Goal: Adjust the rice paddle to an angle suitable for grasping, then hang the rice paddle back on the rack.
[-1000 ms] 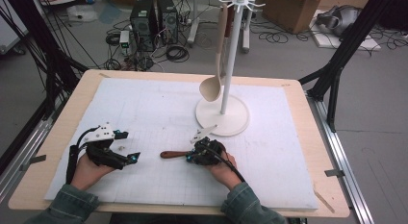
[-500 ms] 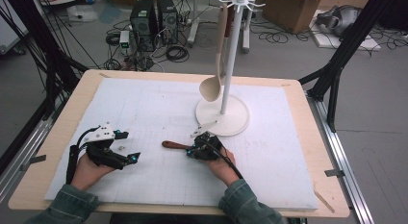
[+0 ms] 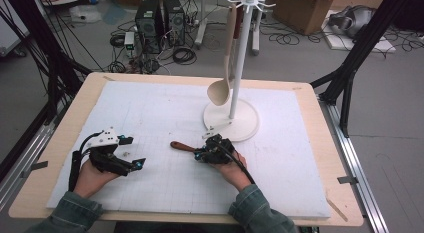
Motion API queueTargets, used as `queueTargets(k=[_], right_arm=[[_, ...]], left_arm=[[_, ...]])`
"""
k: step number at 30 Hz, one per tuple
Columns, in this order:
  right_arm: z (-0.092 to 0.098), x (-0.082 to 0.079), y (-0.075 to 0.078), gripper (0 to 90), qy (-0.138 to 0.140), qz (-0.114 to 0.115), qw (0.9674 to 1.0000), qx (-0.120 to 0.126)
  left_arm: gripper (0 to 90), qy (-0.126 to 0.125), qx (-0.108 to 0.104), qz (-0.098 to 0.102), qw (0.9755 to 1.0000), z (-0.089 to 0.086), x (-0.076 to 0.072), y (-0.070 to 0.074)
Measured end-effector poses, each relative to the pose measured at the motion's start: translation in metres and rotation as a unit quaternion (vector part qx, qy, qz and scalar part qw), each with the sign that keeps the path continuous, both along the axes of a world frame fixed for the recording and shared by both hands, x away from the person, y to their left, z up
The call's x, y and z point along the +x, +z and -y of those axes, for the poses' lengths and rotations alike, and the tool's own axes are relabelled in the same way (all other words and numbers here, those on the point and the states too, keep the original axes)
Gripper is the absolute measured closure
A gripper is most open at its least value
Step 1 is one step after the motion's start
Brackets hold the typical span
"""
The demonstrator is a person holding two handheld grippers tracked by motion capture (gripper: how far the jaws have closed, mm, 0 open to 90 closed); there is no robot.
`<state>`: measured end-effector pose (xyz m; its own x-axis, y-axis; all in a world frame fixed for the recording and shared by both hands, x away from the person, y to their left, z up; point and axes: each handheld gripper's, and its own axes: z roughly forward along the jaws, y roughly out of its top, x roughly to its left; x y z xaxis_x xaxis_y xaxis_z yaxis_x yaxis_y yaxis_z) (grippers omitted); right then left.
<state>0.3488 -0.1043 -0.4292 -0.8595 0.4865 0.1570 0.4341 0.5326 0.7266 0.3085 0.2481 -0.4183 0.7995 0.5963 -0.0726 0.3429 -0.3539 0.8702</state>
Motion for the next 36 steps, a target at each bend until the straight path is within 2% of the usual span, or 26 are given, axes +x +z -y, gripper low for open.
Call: queueTargets(k=[3, 7, 11, 14, 17, 22, 27, 30, 32, 36], right_arm=[[0.005, 0.001, 0.007, 75.3, 0.005, 0.000, 0.9999, 0.009], [0.011, 0.006, 0.018, 65.3, 0.007, 0.002, 1.0000, 0.006], [0.016, 0.014, 0.033, 58.0, 0.008, 0.015, 0.9999, 0.002], [0.017, 0.020, 0.040, 50.4, 0.002, 0.017, 0.9998, 0.008], [0.016, 0.024, 0.039, 46.5, 0.003, 0.015, 0.9999, 0.007], [0.008, 0.025, 0.031, 41.1, 0.015, 0.003, 0.9998, -0.015], [-0.001, 0.026, 0.023, 41.7, 0.025, 0.001, 0.9991, -0.034], [-0.006, 0.028, 0.017, 45.5, 0.037, 0.003, 0.9982, -0.048], [-0.008, 0.029, 0.015, 49.3, 0.037, 0.001, 0.9981, -0.050], [-0.010, 0.031, 0.009, 54.3, 0.042, 0.001, 0.9967, -0.070]], left_arm=[[5.4, 0.000, -0.002, 0.000, 1.0000, 0.000, 0.000, 0.000], [5.3, 0.001, -0.002, -0.001, 1.0000, -0.001, 0.000, 0.000], [5.3, 0.004, -0.003, 0.000, 1.0000, -0.003, 0.000, 0.000], [5.3, 0.006, -0.003, 0.000, 1.0000, -0.003, 0.000, 0.001], [5.3, 0.004, -0.002, 0.001, 1.0000, -0.003, -0.001, 0.001], [5.3, 0.004, -0.003, 0.001, 1.0000, -0.004, 0.000, 0.001], [5.3, 0.004, -0.004, 0.001, 1.0000, -0.004, 0.000, 0.001], [5.3, 0.004, -0.005, 0.003, 1.0000, -0.004, 0.000, 0.001], [5.3, 0.004, -0.006, 0.002, 1.0000, -0.005, 0.000, 0.001], [5.3, 0.002, -0.006, 0.002, 1.0000, -0.005, 0.000, 0.001]])
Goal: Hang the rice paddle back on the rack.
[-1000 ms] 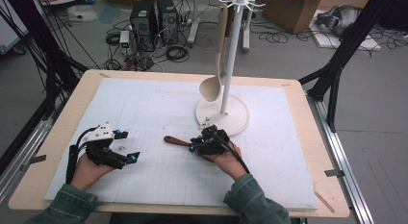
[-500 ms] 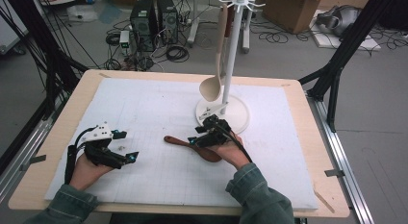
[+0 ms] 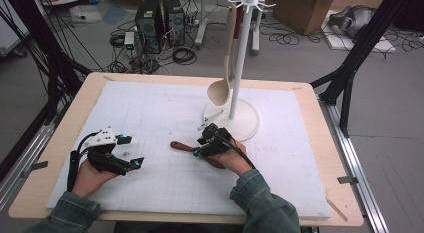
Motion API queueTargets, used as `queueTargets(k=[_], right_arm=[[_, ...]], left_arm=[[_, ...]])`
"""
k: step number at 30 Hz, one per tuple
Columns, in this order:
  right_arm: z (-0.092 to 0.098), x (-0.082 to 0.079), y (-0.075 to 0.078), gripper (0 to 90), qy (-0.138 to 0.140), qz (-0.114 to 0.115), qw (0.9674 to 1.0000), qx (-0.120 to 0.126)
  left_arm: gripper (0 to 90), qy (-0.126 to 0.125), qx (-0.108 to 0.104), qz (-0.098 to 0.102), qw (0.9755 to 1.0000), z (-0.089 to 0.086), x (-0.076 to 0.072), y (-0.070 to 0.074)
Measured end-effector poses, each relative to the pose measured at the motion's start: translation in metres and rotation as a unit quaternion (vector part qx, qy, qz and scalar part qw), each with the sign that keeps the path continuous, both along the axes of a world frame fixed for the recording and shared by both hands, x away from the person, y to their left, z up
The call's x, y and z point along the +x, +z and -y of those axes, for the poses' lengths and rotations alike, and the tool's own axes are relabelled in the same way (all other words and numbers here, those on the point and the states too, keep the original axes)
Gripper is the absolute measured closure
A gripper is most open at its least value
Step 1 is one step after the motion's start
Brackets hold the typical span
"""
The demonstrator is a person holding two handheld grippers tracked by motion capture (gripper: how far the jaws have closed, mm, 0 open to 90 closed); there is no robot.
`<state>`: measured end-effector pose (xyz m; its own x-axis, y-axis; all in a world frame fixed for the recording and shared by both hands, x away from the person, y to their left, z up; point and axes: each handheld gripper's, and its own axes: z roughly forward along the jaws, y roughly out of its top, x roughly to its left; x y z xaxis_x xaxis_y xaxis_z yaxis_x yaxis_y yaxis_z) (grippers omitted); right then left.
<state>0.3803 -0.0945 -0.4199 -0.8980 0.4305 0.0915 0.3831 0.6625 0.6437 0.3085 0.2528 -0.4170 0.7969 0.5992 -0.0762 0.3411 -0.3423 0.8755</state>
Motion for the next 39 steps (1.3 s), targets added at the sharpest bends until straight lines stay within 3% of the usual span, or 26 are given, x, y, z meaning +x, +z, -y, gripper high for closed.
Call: queueTargets(k=[5, 14, 21, 33, 39], right_arm=[[-0.003, 0.001, -0.004, 60.0, 0.004, -0.002, 0.9999, -0.010], [-0.015, -0.002, -0.011, 70.8, 0.034, 0.014, 0.9988, -0.033], [-0.014, -0.001, -0.011, 77.8, 0.037, 0.022, 0.9985, -0.034], [-0.008, -0.002, -0.006, 78.3, 0.032, 0.010, 0.9993, -0.017], [0.001, -0.007, -0.004, 78.3, 0.028, 0.012, 0.9995, 0.010]], left_arm=[[5.4, 0.002, 0.002, 0.002, 1.0000, 0.001, -0.002, 0.001], [5.4, 0.002, 0.003, 0.002, 1.0000, 0.003, -0.004, 0.002], [5.4, -0.002, 0.002, -0.001, 1.0000, 0.003, -0.003, 0.001], [5.6, -0.002, 0.001, 0.001, 1.0000, 0.003, -0.003, 0.002], [8.0, -0.007, 0.001, 0.000, 1.0000, 0.005, -0.003, 0.002]])
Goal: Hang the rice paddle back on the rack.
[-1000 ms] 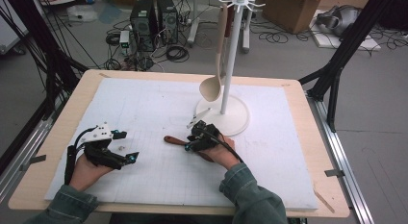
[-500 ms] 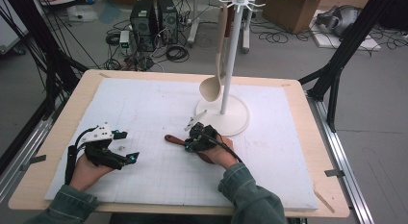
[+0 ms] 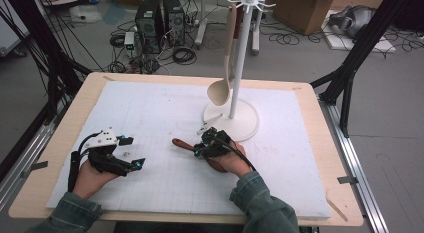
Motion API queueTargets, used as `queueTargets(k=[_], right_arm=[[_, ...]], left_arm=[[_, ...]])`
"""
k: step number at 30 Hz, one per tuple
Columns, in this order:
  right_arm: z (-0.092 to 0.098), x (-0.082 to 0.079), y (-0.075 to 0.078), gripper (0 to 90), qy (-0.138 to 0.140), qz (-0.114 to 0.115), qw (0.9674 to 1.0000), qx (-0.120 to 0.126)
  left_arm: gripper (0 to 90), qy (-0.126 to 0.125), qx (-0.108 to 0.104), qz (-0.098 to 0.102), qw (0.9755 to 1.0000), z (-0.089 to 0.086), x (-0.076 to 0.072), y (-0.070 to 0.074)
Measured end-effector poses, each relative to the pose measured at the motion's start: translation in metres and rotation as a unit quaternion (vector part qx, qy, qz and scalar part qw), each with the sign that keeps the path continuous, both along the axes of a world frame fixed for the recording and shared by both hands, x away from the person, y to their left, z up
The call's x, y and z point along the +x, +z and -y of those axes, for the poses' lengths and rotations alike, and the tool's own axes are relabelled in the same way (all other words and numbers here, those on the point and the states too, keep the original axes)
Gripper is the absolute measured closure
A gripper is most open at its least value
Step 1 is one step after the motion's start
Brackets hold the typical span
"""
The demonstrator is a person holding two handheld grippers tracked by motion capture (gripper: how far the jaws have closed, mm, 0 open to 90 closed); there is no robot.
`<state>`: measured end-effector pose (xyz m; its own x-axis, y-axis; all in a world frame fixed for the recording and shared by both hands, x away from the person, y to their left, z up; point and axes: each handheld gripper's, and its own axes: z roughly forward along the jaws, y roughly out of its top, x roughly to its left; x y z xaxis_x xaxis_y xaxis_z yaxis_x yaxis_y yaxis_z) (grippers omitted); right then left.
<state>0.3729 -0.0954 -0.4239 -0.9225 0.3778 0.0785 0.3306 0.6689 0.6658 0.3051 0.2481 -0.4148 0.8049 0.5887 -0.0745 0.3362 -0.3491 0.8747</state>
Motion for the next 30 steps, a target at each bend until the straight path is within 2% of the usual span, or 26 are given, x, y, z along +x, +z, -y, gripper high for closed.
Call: queueTargets(k=[4, 9, 17, 24, 30], right_arm=[[0.004, -0.005, 0.002, 78.3, -0.001, 0.002, 0.9999, 0.010], [0.005, -0.012, 0.010, 78.4, 0.005, 0.012, 0.9996, 0.025], [0.007, -0.027, 0.022, 78.7, 0.015, 0.034, 0.9980, 0.052], [0.012, -0.036, 0.017, 78.7, 0.012, 0.028, 0.9970, 0.071], [0.011, -0.043, 0.018, 78.7, 0.018, 0.032, 0.9961, 0.081]], left_arm=[[10.1, -0.006, -0.001, 0.001, 1.0000, 0.003, -0.001, 0.001], [11.4, -0.015, 0.000, 0.009, 0.9998, 0.007, -0.002, 0.003], [15.9, -0.035, -0.008, 0.009, 0.9993, 0.019, -0.003, 0.008], [21.8, -0.052, -0.010, 0.001, 0.9986, 0.032, -0.001, 0.008], [26.8, -0.065, -0.017, -0.005, 0.9977, 0.042, 0.002, 0.009]])
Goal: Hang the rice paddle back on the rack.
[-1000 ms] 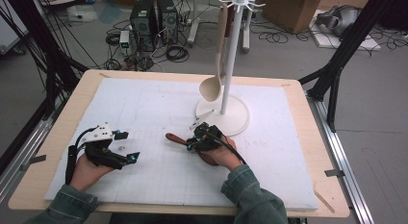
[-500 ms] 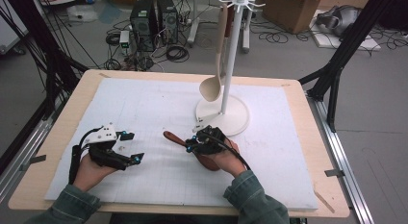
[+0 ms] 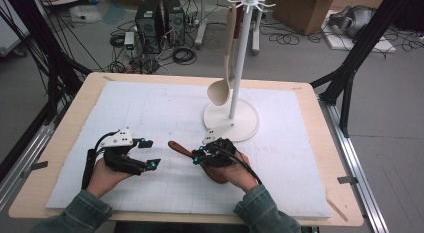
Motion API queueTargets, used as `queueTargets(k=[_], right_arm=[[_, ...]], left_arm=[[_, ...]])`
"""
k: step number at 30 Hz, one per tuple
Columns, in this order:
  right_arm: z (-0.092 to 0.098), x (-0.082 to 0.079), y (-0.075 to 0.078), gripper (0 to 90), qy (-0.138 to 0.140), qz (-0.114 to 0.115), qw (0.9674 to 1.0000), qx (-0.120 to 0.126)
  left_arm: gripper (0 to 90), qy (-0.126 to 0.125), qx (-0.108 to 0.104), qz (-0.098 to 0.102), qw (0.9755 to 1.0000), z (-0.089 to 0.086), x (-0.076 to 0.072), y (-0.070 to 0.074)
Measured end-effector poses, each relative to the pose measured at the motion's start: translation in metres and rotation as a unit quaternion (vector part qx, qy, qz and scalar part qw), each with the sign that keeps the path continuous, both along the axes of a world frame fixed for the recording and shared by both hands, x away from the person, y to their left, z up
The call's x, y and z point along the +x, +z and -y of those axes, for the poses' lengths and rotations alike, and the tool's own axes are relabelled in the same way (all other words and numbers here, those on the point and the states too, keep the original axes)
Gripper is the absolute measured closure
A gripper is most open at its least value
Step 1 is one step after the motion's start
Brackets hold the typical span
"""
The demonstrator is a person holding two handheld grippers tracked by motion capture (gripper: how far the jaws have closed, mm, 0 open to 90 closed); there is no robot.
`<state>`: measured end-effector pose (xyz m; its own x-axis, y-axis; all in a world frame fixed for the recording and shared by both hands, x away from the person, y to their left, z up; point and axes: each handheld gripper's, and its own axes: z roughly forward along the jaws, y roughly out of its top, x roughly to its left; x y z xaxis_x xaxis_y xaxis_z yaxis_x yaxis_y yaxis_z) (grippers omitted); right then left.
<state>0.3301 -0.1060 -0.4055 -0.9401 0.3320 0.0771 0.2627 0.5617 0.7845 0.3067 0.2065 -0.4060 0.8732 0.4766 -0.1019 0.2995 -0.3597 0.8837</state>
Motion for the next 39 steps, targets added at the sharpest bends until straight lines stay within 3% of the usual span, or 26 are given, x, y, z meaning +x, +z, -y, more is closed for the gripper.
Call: queueTargets(k=[14, 19, 30, 39], right_arm=[[-0.009, -0.010, 0.005, 78.7, 0.018, 0.008, 0.9997, 0.016], [-0.014, -0.011, 0.005, 78.7, 0.023, 0.011, 0.9995, 0.019], [-0.017, -0.013, 0.004, 78.4, 0.037, 0.008, 0.9991, 0.019], [-0.016, -0.009, 0.003, 76.3, 0.052, -0.007, 0.9984, 0.021]], left_arm=[[36.7, -0.043, -0.012, -0.034, 0.9984, 0.022, 0.006, -0.002], [39.3, -0.054, -0.016, -0.036, 0.9977, 0.027, 0.007, 0.000], [45.6, -0.054, -0.014, -0.041, 0.9976, 0.029, 0.008, 0.000], [52.3, -0.055, -0.017, -0.039, 0.9976, 0.029, 0.008, 0.000]])
